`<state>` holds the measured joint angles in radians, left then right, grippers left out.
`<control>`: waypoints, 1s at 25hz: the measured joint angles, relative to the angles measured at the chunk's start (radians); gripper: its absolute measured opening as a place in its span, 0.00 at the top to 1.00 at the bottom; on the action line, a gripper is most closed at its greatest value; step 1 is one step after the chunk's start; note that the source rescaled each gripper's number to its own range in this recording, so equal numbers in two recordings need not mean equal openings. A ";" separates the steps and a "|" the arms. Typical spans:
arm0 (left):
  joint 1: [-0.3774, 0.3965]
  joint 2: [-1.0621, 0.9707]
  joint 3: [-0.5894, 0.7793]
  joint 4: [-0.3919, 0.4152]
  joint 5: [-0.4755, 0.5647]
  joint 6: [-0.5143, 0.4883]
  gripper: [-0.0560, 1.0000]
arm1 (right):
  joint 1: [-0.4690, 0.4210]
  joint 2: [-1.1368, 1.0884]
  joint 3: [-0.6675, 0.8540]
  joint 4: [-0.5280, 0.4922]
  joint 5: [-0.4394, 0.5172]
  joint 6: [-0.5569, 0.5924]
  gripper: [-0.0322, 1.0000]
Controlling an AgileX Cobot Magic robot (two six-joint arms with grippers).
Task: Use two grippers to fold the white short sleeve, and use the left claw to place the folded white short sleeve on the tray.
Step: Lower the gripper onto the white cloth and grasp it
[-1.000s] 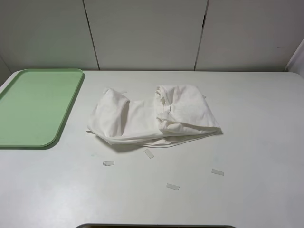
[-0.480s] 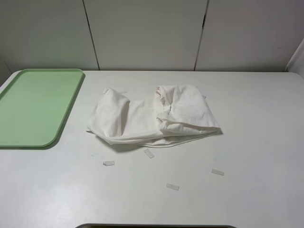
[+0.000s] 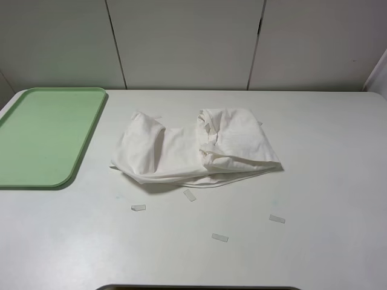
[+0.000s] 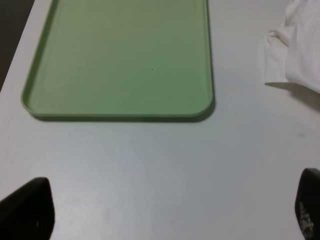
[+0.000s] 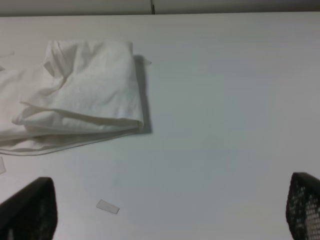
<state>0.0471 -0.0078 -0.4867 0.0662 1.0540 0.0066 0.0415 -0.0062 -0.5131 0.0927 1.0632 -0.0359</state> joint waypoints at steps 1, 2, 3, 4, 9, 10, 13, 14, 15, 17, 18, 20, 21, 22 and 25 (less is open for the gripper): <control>0.000 0.000 0.000 0.000 0.000 0.000 0.03 | 0.000 0.000 0.000 0.000 0.000 0.000 0.00; -0.002 0.000 0.000 0.000 0.000 0.000 0.03 | 0.000 0.000 0.000 0.000 0.000 0.000 0.00; -0.007 0.000 0.000 0.000 0.000 0.000 0.03 | 0.000 0.000 0.000 0.000 0.000 0.000 0.00; -0.013 0.000 0.000 0.000 0.000 0.000 0.03 | 0.000 0.000 0.000 0.000 0.000 0.000 0.00; -0.031 0.000 0.001 0.000 0.000 0.000 0.03 | 0.000 0.000 0.000 0.001 0.000 0.000 0.00; -0.031 0.000 0.001 0.000 0.000 0.000 0.03 | 0.000 0.000 0.000 0.001 0.000 0.000 0.00; -0.031 0.038 0.001 -0.009 0.000 0.000 0.03 | 0.000 0.000 0.000 0.001 0.000 0.000 0.00; -0.031 0.065 0.001 -0.024 0.000 0.000 0.03 | 0.000 0.000 0.000 0.001 0.000 0.000 0.00; -0.031 0.097 0.001 -0.044 0.000 0.000 0.03 | 0.000 0.000 0.000 0.001 0.000 0.000 0.00; -0.031 0.176 -0.003 -0.100 -0.004 0.000 0.03 | 0.000 0.000 0.000 0.001 0.000 0.000 0.00; -0.031 0.222 -0.008 -0.122 -0.012 0.000 0.03 | 0.000 0.000 0.000 0.001 0.000 0.000 0.00; -0.031 0.270 -0.014 -0.157 -0.035 0.000 0.03 | 0.000 0.000 0.000 0.001 0.000 0.000 0.00; -0.031 0.319 -0.018 -0.187 -0.062 0.000 0.03 | 0.000 0.000 0.000 0.001 0.000 0.000 0.00; -0.031 0.369 -0.021 -0.219 -0.096 0.000 0.03 | 0.000 0.000 0.000 0.001 0.000 0.000 0.00; -0.031 0.528 -0.027 -0.319 -0.240 0.023 0.03 | 0.000 0.000 0.000 0.001 0.000 0.002 0.00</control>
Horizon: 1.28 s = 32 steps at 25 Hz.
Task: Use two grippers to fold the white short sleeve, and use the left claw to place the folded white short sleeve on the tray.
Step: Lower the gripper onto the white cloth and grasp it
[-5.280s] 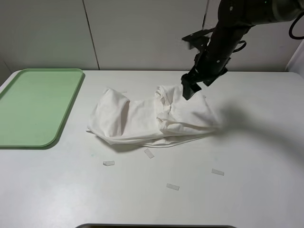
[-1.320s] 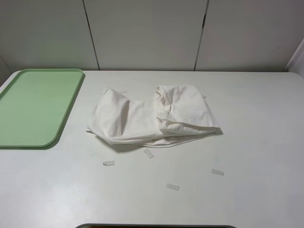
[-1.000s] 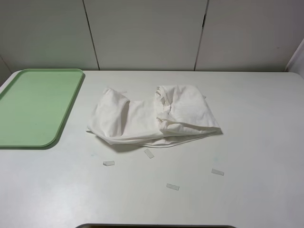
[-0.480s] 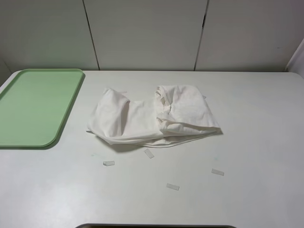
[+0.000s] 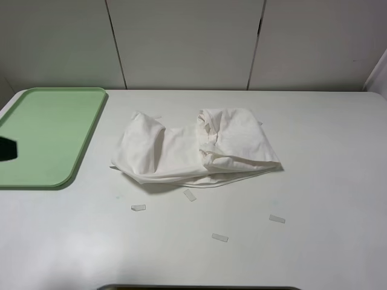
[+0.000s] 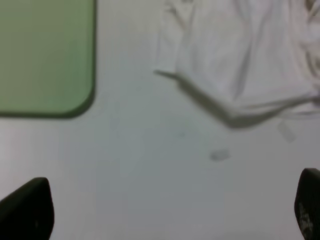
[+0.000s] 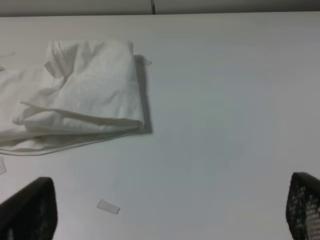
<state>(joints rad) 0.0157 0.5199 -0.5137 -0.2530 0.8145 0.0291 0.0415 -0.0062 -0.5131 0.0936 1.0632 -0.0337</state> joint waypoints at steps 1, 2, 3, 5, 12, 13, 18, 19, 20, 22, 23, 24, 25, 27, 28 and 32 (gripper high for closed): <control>0.000 0.100 0.000 -0.067 -0.090 0.038 0.03 | 0.000 0.000 0.000 0.000 0.000 0.001 0.00; 0.000 0.161 0.000 -0.103 -0.132 0.066 0.04 | 0.000 0.000 0.000 0.000 0.000 0.001 0.00; 0.000 0.210 0.000 -0.131 -0.170 0.089 0.04 | 0.000 0.000 0.000 0.000 0.000 0.001 0.00; 0.000 0.268 0.000 -0.169 -0.217 0.119 0.04 | 0.000 0.000 0.000 0.000 0.001 0.001 0.00; 0.000 0.630 -0.001 -0.416 -0.422 0.356 0.04 | 0.000 0.000 0.000 0.000 0.001 0.002 0.00; 0.000 0.676 -0.001 -0.457 -0.438 0.396 0.04 | 0.000 0.000 0.000 0.000 0.001 0.002 0.00; -0.035 0.887 -0.006 -0.679 -0.523 0.602 0.04 | 0.000 0.000 0.000 -0.001 0.001 0.002 0.00; -0.050 0.939 -0.012 -0.724 -0.536 0.652 0.04 | 0.000 0.000 0.000 -0.003 0.001 0.002 0.00; -0.069 0.982 -0.024 -0.800 -0.549 0.710 0.04 | 0.000 0.000 0.000 -0.010 0.001 0.002 0.00; -0.108 1.068 -0.054 -0.910 -0.566 0.817 0.04 | 0.000 0.000 0.000 -0.019 0.001 0.002 0.00; -0.126 1.113 -0.076 -0.970 -0.569 0.862 0.04 | 0.000 0.000 0.000 -0.020 0.001 0.002 0.00; -0.143 1.149 -0.099 -1.019 -0.572 0.909 0.04 | 0.000 0.000 0.000 -0.022 0.001 0.002 0.00; -0.163 1.189 -0.125 -1.081 -0.572 0.950 0.04 | 0.000 0.000 0.000 -0.023 0.001 0.002 0.00; -0.188 1.253 -0.173 -1.156 -0.571 1.003 0.04 | 0.000 0.000 0.000 -0.023 0.001 0.002 0.00; -0.203 1.291 -0.195 -1.191 -0.571 1.019 0.04 | 0.000 0.000 0.000 -0.023 0.000 0.002 0.00; -0.240 1.383 -0.263 -1.241 -0.572 1.037 0.04 | 0.000 0.000 0.000 -0.023 0.000 0.002 0.00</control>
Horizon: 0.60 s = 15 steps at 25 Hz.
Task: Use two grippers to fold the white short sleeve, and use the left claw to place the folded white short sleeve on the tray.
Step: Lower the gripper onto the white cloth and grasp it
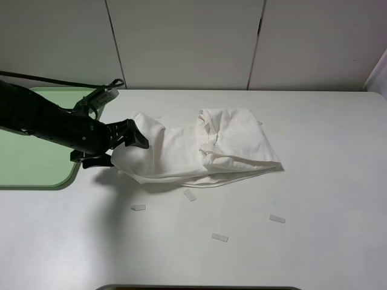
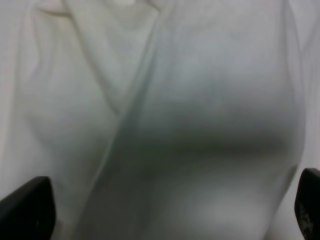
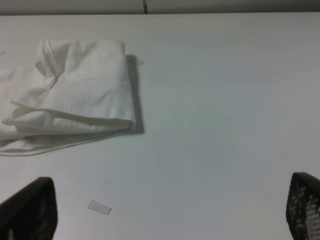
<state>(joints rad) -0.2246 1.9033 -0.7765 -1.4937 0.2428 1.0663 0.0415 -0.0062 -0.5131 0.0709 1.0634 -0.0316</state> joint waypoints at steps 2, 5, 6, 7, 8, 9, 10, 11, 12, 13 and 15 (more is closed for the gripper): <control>-0.014 0.025 -0.020 -0.013 0.001 0.000 0.05 | 0.000 0.000 0.000 0.000 0.000 0.000 0.00; -0.037 0.052 -0.048 -0.032 0.003 0.001 0.07 | 0.000 0.000 0.000 0.000 0.000 0.000 0.00; -0.042 0.060 -0.057 -0.037 0.005 0.001 0.08 | 0.000 0.000 0.000 0.000 0.000 0.000 0.00; -0.044 0.067 -0.063 -0.043 0.010 0.001 0.10 | 0.000 0.000 0.000 0.000 0.000 0.000 0.00; -0.048 0.072 -0.068 -0.047 0.013 0.002 0.12 | 0.000 0.000 0.000 0.000 0.000 0.000 0.00; -0.050 0.080 -0.074 -0.050 0.016 0.003 0.15 | 0.000 0.000 0.000 0.000 0.000 0.000 0.00; -0.054 0.085 -0.078 -0.052 0.016 0.003 0.18 | 0.000 0.000 0.000 0.000 0.000 0.000 0.00; -0.057 0.092 -0.078 -0.057 0.016 0.003 0.23 | 0.000 0.000 0.000 0.000 0.000 0.000 0.00; -0.059 0.097 -0.080 -0.059 0.016 0.004 0.29 | 0.000 0.000 0.000 0.000 0.000 0.000 0.00; -0.063 0.102 -0.080 -0.062 0.015 0.004 0.36 | 0.000 0.000 0.000 0.000 0.000 0.000 0.00; -0.064 0.107 -0.080 -0.061 0.015 0.004 0.47 | 0.000 0.000 0.000 0.000 0.000 0.000 0.00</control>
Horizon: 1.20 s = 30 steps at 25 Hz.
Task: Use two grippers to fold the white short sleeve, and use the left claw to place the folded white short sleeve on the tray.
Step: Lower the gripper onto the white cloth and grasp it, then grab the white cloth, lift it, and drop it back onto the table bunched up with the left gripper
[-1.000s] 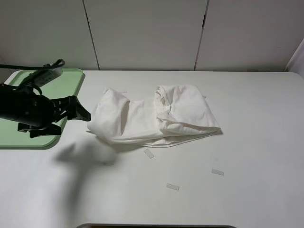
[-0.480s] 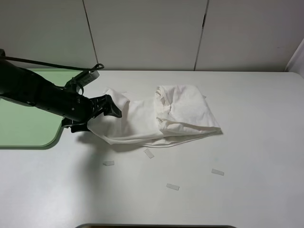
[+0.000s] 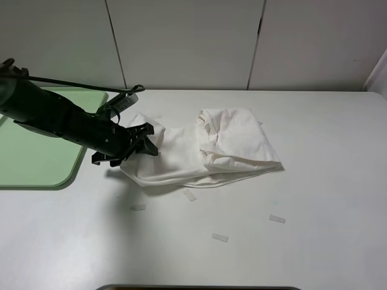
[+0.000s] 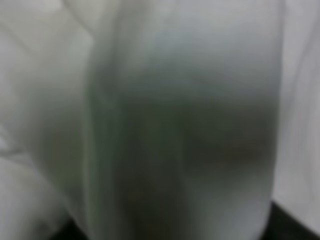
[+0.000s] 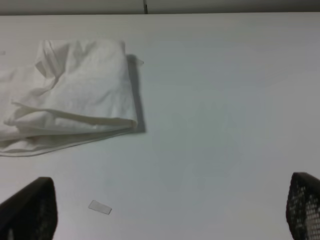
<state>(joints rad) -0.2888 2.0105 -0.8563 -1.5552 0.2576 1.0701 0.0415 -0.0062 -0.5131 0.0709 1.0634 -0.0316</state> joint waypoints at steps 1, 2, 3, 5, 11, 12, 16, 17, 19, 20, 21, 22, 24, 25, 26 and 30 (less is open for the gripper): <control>-0.001 0.002 0.000 0.001 0.000 0.000 0.51 | 0.000 0.000 0.000 0.001 0.000 0.000 0.00; -0.001 0.006 0.000 0.002 0.000 0.000 0.60 | 0.000 0.000 0.000 0.001 0.000 0.000 0.00; -0.001 0.007 0.000 0.006 0.001 0.000 0.70 | 0.000 0.000 0.000 0.001 0.000 0.000 0.00; -0.001 0.007 0.000 0.029 0.011 0.000 0.84 | 0.000 0.000 0.000 0.001 0.000 0.000 0.00; 0.027 -0.074 0.001 0.301 0.058 -0.110 0.84 | 0.000 0.000 0.000 0.001 0.001 0.000 0.00; 0.044 -0.099 0.001 0.379 0.059 -0.146 0.84 | 0.000 0.000 0.000 0.001 0.001 0.000 0.00; 0.129 -0.194 -0.002 0.748 0.081 -0.366 0.84 | 0.000 0.000 0.000 0.002 0.001 0.000 0.00; 0.142 -0.209 -0.007 0.835 0.097 -0.402 0.84 | 0.000 0.000 0.000 0.002 0.001 0.000 0.00; 0.176 -0.245 -0.022 1.021 0.156 -0.500 0.84 | 0.000 0.000 0.000 0.002 0.001 0.000 0.00; 0.188 -0.258 -0.031 1.099 0.193 -0.552 0.84 | 0.000 0.000 0.000 0.002 0.001 0.000 0.00; 0.188 -0.258 -0.031 1.099 0.193 -0.552 0.84 | 0.000 0.000 0.000 0.002 0.001 0.000 0.00; 0.200 -0.270 -0.041 1.192 0.228 -0.600 0.84 | 0.000 0.000 0.000 0.004 0.001 0.000 0.00; 0.210 -0.287 -0.057 1.291 0.272 -0.658 0.84 | 0.000 0.000 0.000 0.006 0.001 0.000 0.00; 0.211 -0.300 -0.076 1.355 0.302 -0.698 0.84 | 0.000 0.000 0.000 0.008 0.001 0.000 0.00; 0.211 -0.308 -0.089 1.388 0.318 -0.722 0.84 | 0.000 0.000 0.000 0.009 0.001 0.000 0.00; 0.204 -0.316 -0.114 1.390 0.320 -0.749 0.84 | 0.000 0.000 0.000 0.013 0.001 0.000 0.00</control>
<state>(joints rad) -0.0848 1.6944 -0.9705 -0.1651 0.5775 0.3213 0.0415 -0.0062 -0.5131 0.0842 1.0644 -0.0316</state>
